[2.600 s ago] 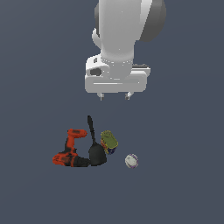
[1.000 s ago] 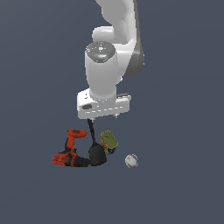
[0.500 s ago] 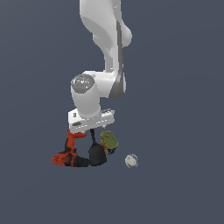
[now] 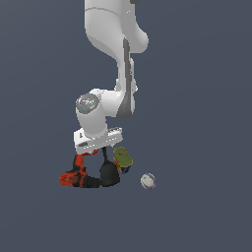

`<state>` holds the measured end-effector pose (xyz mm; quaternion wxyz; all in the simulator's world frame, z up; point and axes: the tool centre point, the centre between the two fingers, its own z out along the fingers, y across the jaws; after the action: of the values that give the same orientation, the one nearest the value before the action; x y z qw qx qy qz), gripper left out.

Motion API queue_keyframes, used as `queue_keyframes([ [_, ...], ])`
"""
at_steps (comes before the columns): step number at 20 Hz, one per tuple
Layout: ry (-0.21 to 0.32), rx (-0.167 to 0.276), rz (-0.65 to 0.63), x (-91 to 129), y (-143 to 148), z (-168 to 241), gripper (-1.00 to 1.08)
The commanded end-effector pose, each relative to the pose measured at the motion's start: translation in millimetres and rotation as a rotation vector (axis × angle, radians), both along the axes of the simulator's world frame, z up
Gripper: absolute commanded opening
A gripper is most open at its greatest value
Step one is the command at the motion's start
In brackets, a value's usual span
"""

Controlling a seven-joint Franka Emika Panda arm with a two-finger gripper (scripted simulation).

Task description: Pick up a designated object from a clutter of objects.

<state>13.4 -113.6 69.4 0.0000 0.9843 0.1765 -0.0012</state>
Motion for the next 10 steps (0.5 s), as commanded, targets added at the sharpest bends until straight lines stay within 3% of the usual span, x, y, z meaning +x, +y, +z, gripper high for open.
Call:
queue_keyframes([
  [1,-0.002,0.000,0.004,0.0,-1.1,-2.3,1.00],
  [10,-0.001,0.000,0.003,-0.9,-0.7,-22.5,1.00],
])
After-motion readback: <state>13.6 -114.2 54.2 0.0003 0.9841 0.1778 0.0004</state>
